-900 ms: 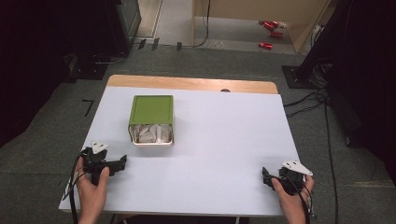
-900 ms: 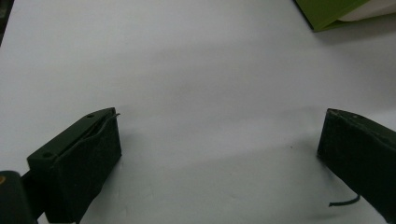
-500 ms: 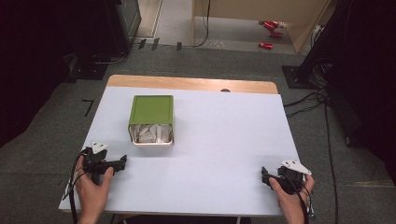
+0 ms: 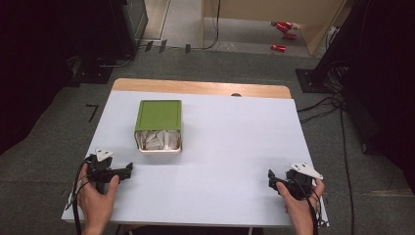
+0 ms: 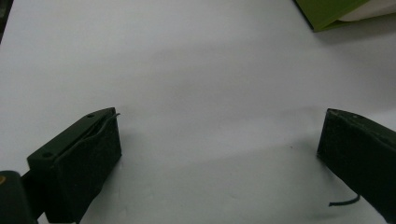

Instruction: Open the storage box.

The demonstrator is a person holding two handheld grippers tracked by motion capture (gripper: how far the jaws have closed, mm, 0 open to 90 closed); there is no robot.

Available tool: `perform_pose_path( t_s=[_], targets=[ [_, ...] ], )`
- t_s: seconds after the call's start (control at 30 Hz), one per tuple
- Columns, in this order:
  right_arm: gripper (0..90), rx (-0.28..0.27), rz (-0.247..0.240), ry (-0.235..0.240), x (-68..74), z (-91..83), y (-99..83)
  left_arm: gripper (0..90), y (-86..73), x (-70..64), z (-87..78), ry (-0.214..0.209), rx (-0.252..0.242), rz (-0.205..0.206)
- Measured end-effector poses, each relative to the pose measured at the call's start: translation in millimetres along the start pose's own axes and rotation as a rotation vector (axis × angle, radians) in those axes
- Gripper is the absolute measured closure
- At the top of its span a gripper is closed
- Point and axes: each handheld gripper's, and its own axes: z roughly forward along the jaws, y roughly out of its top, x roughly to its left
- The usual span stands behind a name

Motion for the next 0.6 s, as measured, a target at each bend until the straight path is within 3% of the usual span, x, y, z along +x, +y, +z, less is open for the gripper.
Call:
perform_pose_path(
  t_s=[0.33, 0.6],
  targets=[
    [12.9, -0.01, -0.019, 0.043, 27.7, -0.3, 17.8, 0.0, 0.0, 0.1, 0.0, 0.0, 0.0, 0.0],
    [13.1, 0.003, -0.002, 0.074, 44.5, 5.3, 25.2, 0.0, 0.1, 0.1, 0.0, 0.0, 0.001, 0.0]
  ],
)
